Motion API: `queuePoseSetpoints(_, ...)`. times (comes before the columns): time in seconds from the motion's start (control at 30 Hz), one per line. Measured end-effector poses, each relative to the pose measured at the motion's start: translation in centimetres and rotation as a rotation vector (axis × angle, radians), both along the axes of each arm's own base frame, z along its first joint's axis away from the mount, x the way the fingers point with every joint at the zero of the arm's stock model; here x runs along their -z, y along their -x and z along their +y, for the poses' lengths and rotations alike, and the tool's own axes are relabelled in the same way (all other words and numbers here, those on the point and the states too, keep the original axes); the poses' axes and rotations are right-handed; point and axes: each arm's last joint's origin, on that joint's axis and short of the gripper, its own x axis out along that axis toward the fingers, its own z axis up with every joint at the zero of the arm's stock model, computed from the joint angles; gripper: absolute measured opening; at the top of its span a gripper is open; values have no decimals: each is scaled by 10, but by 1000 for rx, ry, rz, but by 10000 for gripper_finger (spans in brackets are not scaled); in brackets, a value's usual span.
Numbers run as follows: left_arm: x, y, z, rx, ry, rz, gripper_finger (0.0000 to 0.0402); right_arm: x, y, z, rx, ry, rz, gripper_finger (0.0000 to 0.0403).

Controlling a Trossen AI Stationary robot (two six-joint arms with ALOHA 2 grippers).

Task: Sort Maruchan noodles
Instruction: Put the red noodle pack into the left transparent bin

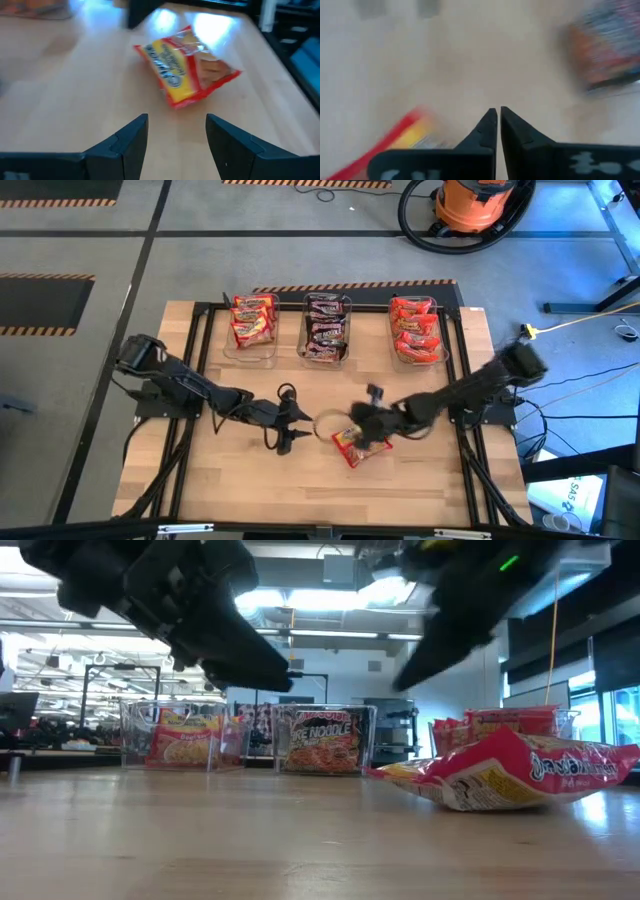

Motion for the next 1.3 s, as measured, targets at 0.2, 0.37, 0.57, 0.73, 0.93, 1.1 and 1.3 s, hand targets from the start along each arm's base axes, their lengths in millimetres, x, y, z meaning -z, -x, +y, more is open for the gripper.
queuePoseSetpoints(0.2, 15, -19, -9, 73, 35, 3, 192, -10, 41, 51, -200, -282, 145, 5)
queuePoseSetpoints(0.37, 22, -34, -13, 89, 34, 41, 192, 12, 60, 85, -305, -414, 221, 5)
queuePoseSetpoints(0.57, 18, -41, -13, 90, 5, 68, 192, 47, 51, 90, -260, -265, 164, 5)
queuePoseSetpoints(0.73, 17, -42, -14, 92, 2, 68, 192, 61, 7, 74, -299, -66, 13, 5)
queuePoseSetpoints(0.93, 20, -40, -13, 85, -9, 95, 192, 52, -31, 24, -109, 74, -9, 5)
queuePoseSetpoints(1.1, 20, -39, -13, 85, -12, 106, 192, 9, -20, 31, -147, 56, -41, 5)
queuePoseSetpoints(1.3, 22, -42, -12, 57, -20, 78, 192, -17, 44, 43, 28, -20, -49, 5)
